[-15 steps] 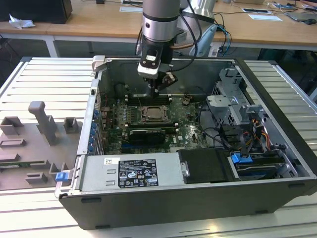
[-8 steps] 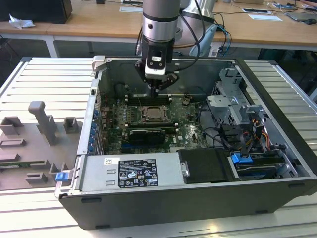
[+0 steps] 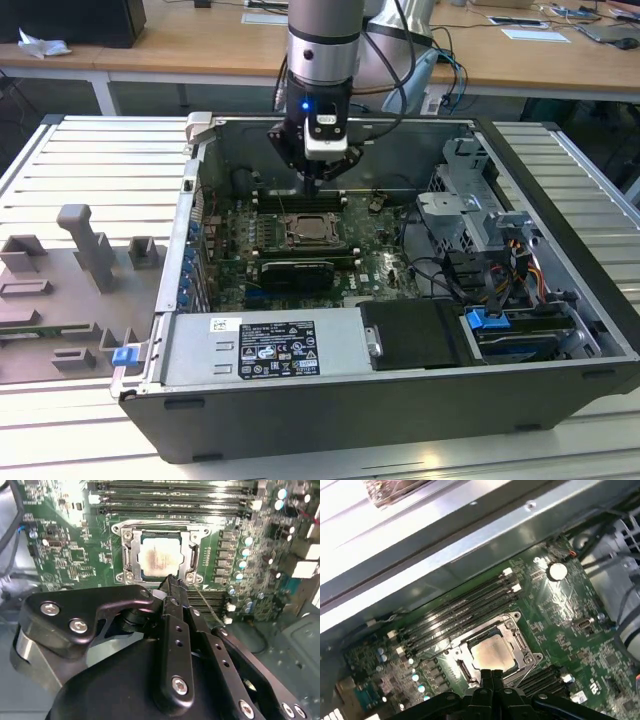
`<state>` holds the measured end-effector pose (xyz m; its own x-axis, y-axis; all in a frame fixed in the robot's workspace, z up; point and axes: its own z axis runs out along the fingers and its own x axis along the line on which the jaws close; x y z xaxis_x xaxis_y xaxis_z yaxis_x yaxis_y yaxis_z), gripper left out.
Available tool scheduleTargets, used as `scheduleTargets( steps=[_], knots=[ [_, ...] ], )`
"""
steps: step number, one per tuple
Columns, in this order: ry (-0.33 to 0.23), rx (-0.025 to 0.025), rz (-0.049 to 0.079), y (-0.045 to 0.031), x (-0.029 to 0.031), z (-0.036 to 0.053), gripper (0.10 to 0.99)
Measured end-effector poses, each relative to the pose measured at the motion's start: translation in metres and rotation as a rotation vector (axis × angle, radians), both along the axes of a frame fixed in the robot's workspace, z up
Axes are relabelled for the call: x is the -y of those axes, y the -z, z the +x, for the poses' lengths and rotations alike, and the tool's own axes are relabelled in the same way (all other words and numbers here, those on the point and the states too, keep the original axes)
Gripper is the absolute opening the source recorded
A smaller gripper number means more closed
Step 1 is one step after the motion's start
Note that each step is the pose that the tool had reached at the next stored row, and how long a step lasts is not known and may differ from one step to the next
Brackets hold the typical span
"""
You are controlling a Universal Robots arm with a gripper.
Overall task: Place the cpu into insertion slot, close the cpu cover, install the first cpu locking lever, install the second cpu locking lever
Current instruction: 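Install the first cpu locking lever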
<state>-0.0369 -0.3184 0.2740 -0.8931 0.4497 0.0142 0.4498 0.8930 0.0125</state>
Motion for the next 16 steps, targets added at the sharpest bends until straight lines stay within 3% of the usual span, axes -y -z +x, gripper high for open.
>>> scheduleTargets(
  steps=[4, 10, 12, 16],
  knots=[
    [-0.144, 0.0001, 0.000, 0.0001, 0.0000, 0.0000, 0.106],
    [-0.295, 0.0001, 0.000, 0.0003, 0.0000, 0.0000, 0.106],
    [-0.334, 0.0006, 0.000, 0.0004, 0.0000, 0.0000, 0.106],
    [-0.348, 0.0053, 0.000, 0.0008, 0.0000, -0.0044, 0.106]
  ],
)
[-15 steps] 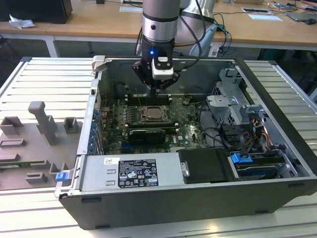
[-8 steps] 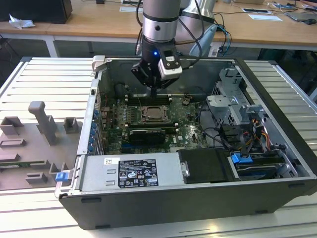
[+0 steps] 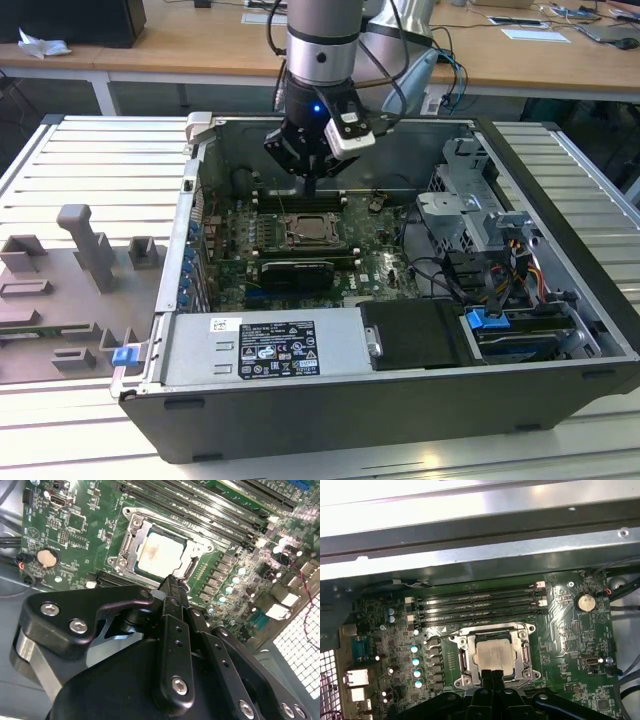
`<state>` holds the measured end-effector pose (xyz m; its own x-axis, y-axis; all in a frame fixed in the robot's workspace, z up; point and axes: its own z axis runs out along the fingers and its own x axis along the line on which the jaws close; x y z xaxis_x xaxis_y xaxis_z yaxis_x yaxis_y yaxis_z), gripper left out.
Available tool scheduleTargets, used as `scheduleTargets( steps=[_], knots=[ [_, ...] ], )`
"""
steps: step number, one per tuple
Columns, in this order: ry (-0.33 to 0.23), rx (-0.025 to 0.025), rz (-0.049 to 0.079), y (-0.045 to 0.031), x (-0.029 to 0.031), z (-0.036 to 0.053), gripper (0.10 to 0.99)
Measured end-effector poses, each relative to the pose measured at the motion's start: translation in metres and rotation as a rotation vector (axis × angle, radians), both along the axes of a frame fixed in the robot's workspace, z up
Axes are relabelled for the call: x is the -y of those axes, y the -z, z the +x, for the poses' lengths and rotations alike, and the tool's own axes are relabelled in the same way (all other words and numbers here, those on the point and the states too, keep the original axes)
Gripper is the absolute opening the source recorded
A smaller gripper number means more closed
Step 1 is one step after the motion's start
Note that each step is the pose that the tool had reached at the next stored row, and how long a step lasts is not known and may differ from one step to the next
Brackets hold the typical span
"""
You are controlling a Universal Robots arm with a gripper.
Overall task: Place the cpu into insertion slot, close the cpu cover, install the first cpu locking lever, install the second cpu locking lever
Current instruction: 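Install the first cpu locking lever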
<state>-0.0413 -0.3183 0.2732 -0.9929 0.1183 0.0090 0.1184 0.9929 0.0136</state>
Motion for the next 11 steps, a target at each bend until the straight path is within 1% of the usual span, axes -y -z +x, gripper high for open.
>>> scheduleTargets(
  steps=[3, 8, 10, 11],
  knots=[
    [-0.003, 0.0022, 0.003, 0.0006, 0.0000, -0.0085, 0.106],
    [-0.093, 0.0019, 0.003, 0.0018, 0.0001, -0.0086, 0.106],
    [-0.112, 0.0026, 0.003, 0.0022, 0.0002, -0.0097, 0.106],
    [-0.116, 0.0040, 0.003, 0.0024, 0.0003, -0.0124, 0.106]
  ],
)
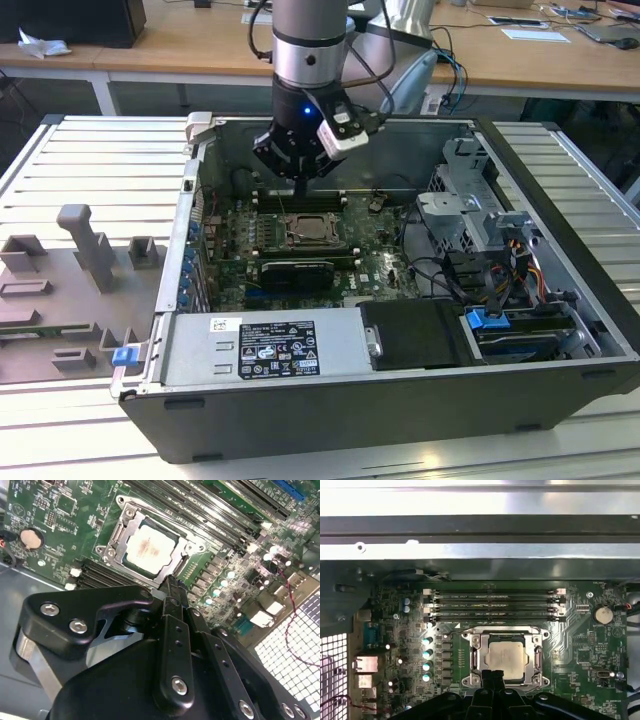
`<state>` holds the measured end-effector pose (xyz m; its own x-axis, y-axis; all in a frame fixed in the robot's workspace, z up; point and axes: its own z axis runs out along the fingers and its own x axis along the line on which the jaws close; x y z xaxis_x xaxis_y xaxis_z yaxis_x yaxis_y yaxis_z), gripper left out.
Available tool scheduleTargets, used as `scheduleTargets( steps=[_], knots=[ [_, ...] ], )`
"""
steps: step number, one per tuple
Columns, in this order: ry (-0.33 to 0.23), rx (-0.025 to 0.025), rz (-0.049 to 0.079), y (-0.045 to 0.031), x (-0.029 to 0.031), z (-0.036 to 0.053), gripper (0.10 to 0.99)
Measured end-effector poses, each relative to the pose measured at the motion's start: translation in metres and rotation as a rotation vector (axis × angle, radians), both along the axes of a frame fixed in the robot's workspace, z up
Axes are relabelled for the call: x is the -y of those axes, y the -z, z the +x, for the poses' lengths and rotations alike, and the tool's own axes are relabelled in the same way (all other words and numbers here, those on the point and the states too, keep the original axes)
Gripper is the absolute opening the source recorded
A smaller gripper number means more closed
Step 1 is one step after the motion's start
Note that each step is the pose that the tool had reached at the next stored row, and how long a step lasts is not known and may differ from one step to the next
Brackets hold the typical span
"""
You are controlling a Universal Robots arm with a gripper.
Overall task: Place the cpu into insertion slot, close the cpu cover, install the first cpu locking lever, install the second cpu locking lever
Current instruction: 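Install the first cpu locking lever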
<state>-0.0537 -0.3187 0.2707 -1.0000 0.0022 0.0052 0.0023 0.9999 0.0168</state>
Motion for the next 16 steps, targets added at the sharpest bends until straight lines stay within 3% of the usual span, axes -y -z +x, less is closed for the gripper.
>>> scheduleTargets(
  steps=[11, 14, 16],
  knots=[
    [-0.003, 0.0073, 0.000, 0.0029, -0.0008, -0.0405, 0.106],
    [-0.003, 0.0074, 0.000, 0.0043, -0.0049, -0.0463, 0.106],
    [-0.004, 0.0075, 0.000, 0.0058, -0.0110, -0.0507, 0.106]
  ],
)
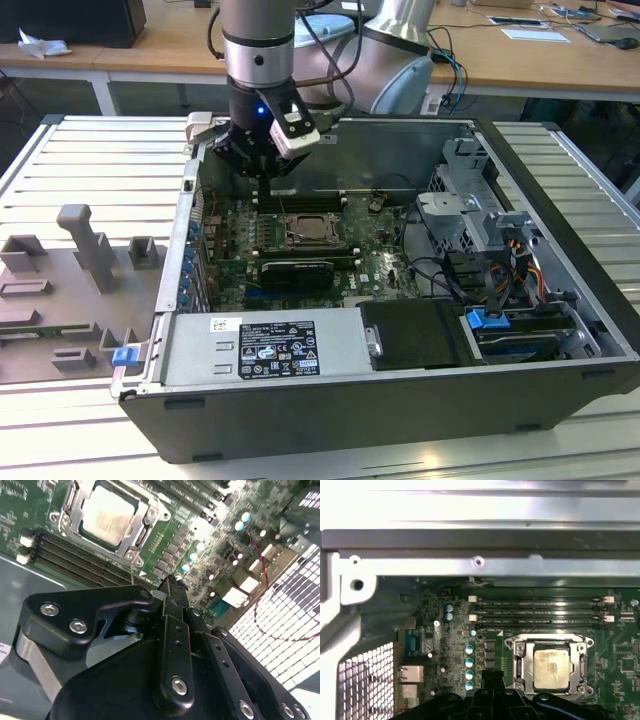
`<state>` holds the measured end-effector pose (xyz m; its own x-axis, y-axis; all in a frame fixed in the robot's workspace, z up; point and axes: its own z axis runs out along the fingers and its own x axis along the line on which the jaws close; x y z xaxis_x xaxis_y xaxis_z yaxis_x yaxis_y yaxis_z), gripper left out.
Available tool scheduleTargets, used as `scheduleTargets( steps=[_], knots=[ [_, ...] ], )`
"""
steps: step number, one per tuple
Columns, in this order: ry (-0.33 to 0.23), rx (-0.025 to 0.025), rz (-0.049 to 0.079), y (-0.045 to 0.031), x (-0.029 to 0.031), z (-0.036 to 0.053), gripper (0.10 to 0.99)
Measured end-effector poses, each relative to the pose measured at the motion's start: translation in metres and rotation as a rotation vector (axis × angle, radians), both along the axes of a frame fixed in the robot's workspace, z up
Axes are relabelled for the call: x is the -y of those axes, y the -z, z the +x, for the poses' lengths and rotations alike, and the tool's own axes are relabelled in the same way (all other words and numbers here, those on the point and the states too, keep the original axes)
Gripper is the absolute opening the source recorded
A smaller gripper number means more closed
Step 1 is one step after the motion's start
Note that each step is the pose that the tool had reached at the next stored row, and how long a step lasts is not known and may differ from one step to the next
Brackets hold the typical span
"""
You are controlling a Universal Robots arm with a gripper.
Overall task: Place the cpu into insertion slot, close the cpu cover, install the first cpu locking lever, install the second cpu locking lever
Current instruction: 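Install the first cpu locking lever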
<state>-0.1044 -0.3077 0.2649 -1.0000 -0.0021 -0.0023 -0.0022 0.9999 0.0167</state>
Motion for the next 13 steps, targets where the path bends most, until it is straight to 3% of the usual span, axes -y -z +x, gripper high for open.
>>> scheduleTargets(
  steps=[5, 13],
  knots=[
    [-0.008, 0.0000, 0.000, 0.0027, -0.0149, 0.0008, 0.106],
    [-0.008, 0.0000, -0.002, 0.0053, -0.0220, 0.0146, 0.106]
  ],
)
